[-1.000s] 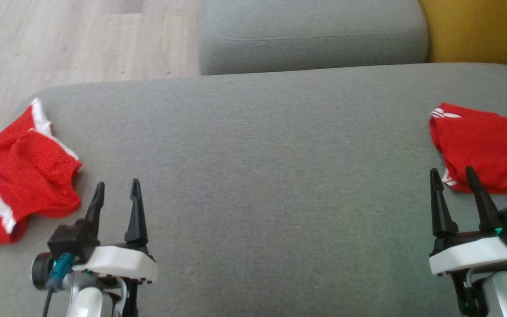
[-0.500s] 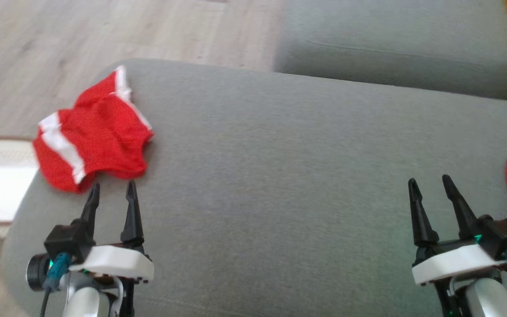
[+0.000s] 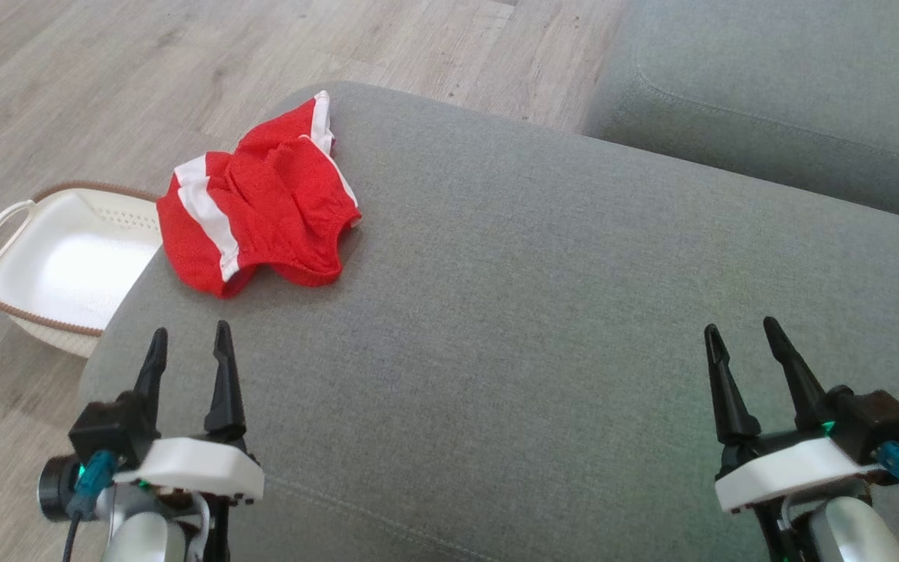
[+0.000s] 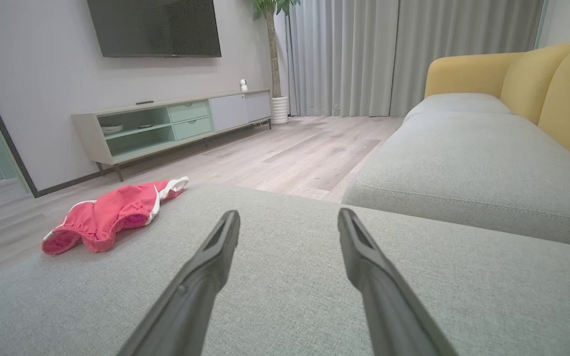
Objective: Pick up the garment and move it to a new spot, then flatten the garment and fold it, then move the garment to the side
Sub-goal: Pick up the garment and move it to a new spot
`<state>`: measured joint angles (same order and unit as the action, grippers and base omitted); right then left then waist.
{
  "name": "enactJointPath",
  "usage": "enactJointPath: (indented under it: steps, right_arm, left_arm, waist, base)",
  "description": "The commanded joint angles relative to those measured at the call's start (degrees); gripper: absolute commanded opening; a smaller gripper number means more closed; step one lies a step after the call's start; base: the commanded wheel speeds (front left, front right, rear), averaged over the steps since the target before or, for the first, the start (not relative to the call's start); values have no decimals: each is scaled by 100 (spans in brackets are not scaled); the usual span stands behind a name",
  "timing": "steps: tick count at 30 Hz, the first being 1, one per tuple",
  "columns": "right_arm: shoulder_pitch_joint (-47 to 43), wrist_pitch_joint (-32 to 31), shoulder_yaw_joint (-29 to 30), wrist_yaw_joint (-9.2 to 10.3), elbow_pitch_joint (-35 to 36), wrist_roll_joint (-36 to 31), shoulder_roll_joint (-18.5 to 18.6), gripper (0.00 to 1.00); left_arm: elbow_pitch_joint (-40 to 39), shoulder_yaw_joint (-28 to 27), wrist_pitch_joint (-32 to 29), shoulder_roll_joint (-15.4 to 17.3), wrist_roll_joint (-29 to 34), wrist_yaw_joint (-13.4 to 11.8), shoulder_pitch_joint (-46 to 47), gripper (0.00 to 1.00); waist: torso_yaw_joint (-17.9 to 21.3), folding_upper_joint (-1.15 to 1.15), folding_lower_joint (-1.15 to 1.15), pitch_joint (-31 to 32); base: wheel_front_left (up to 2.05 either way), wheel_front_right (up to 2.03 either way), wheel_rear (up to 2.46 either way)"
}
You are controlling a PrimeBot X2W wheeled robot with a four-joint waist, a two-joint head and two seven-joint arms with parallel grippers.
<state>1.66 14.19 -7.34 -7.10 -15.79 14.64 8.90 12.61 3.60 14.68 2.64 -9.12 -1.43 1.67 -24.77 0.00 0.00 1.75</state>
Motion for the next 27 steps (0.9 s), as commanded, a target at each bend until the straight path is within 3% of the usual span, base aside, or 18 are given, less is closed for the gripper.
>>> enactJointPath:
  steps: [1, 9, 19, 27]
  right_arm:
    - [235, 55, -143, -39, 144, 48, 34, 100]
    - [277, 63, -198, -39, 161, 78, 112, 100]
    - [469, 47, -196, -39, 357, 120, 251, 100]
    - [808, -7, -319, -39, 587, 285, 499, 100]
  left_arm:
    - [-162, -207, 32, 24, 75, 7, 277, 100]
    - [77, -215, -59, 98, -95, 68, 655, 100]
    - [715, -294, -2352, 620, -483, 368, 2495, 100]
    - [1835, -573, -3383, 1035, -894, 442, 3709, 100]
  waist:
    - [10, 0, 0, -6]
    - [115, 0, 0, -74]
    - [715, 0, 0, -590]
    - [1489, 0, 0, -1270]
  base:
    - [0, 0, 0]
    - [0, 0, 0]
    - [0, 0, 0]
    - [0, 0, 0]
